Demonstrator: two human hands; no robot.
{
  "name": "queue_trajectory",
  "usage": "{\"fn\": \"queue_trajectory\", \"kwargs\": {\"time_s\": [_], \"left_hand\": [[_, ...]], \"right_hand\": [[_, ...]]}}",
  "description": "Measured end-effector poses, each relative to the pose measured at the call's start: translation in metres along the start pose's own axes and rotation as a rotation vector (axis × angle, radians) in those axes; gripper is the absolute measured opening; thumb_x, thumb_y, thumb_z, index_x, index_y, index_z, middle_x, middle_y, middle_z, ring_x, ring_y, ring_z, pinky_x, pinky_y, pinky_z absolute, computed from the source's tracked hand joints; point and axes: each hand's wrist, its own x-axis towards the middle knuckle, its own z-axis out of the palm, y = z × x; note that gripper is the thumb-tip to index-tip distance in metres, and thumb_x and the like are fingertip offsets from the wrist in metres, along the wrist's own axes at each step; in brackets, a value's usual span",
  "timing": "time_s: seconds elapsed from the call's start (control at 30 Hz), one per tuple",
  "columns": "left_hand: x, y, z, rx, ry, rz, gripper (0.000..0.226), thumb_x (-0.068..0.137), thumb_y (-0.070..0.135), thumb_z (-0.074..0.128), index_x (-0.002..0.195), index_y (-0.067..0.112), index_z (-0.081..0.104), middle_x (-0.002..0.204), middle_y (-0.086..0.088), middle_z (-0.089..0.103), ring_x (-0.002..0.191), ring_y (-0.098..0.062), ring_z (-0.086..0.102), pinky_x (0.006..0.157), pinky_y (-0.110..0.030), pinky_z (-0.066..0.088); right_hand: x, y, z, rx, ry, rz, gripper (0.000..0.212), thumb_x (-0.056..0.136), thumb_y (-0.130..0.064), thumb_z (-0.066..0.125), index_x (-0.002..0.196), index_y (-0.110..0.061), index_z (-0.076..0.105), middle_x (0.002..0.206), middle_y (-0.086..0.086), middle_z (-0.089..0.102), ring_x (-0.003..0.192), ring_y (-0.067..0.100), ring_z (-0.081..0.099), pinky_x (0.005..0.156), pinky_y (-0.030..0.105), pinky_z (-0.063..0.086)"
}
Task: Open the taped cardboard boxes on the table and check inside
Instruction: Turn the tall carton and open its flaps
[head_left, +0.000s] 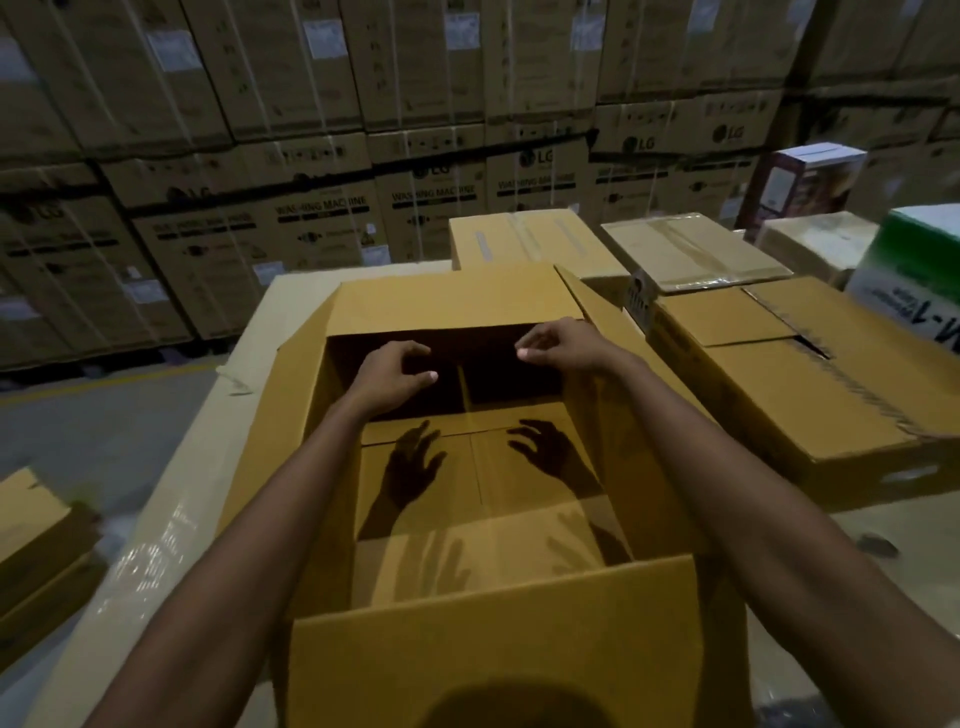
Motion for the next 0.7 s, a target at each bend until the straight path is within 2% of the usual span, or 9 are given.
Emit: {"fn": "queue_trajectory", "kwargs": {"time_s": [0.03,0.1,0.2,0.3,0.37,0.43,0.57,0.7], "left_hand": [[0.007,-0.002,0.001,0.019,0.046,0.015,0.054,0.096,0.031,0.069,0.145,0.020,0.051,0.147,-0.004,0.053,0.137,-0.023,0.047,0.105,-0.037,0.042],[0.025,-0.005,-0.003,0.020,0.181,0.042,0.057,0.097,0.035,0.066,0.148,0.023,0.045,0.144,-0.005,0.055,0.135,-0.024,0.048,0.102,-0.038,0.042],[0.057,-0.006,-0.015,0.064,0.357,0.116,0.060,0.097,0.039,0.064,0.151,0.028,0.039,0.140,-0.009,0.053,0.130,-0.025,0.050,0.094,-0.033,0.041],[0.101,-0.001,-0.032,0.109,0.443,0.158,0.076,0.097,0.037,0.064,0.159,0.038,0.020,0.144,-0.014,0.047,0.130,-0.028,0.048,0.100,-0.041,0.044],[0.136,0.000,-0.042,0.144,0.438,0.143,0.082,0.099,0.036,0.061,0.161,0.040,0.006,0.154,-0.015,0.040,0.138,-0.033,0.042,0.109,-0.052,0.041],[0.170,-0.003,-0.048,0.205,0.394,0.135,0.083,0.101,0.035,0.058,0.163,0.033,0.002,0.163,-0.012,0.031,0.149,-0.034,0.028,0.117,-0.060,0.030],[0.213,-0.019,-0.037,0.286,0.275,0.092,0.082,0.103,0.036,0.054,0.163,0.025,-0.001,0.169,-0.007,0.016,0.157,-0.030,0.008,0.122,-0.060,0.012],[0.241,-0.041,-0.011,0.381,0.186,0.030,0.082,0.104,0.037,0.052,0.163,0.023,-0.002,0.171,-0.003,0.004,0.157,-0.029,-0.002,0.123,-0.061,0.003]], "right_hand": [[0.008,0.005,-0.001,-0.058,-0.017,-0.010,0.034,0.099,-0.037,0.068,0.131,-0.025,0.068,0.134,-0.001,0.066,0.127,0.018,0.058,0.098,0.031,0.044],[0.022,0.012,-0.009,-0.127,0.046,-0.043,0.038,0.098,-0.034,0.069,0.136,-0.028,0.064,0.140,-0.001,0.061,0.132,0.019,0.053,0.104,0.035,0.043],[0.045,0.014,-0.032,-0.114,0.284,-0.096,0.043,0.098,-0.029,0.068,0.140,-0.029,0.060,0.143,0.001,0.059,0.134,0.021,0.049,0.111,0.043,0.043],[0.076,0.012,-0.059,-0.130,0.443,-0.120,0.055,0.097,-0.028,0.069,0.148,-0.035,0.050,0.149,0.004,0.053,0.137,0.023,0.045,0.111,0.042,0.041],[0.098,0.014,-0.071,-0.140,0.482,-0.124,0.063,0.097,-0.028,0.070,0.153,-0.038,0.043,0.158,0.002,0.044,0.145,0.023,0.038,0.109,0.036,0.035],[0.121,0.020,-0.077,-0.151,0.503,-0.129,0.065,0.097,-0.028,0.070,0.154,-0.038,0.042,0.164,-0.001,0.037,0.151,0.023,0.030,0.111,0.038,0.031],[0.164,0.034,-0.073,-0.204,0.421,-0.092,0.072,0.096,-0.031,0.071,0.157,-0.042,0.036,0.170,-0.002,0.024,0.155,0.025,0.020,0.118,0.053,0.031],[0.205,0.052,-0.051,-0.436,0.296,0.062,0.077,0.098,-0.042,0.067,0.160,-0.046,0.023,0.173,-0.001,0.010,0.158,0.027,0.011,0.121,0.062,0.021]]}}
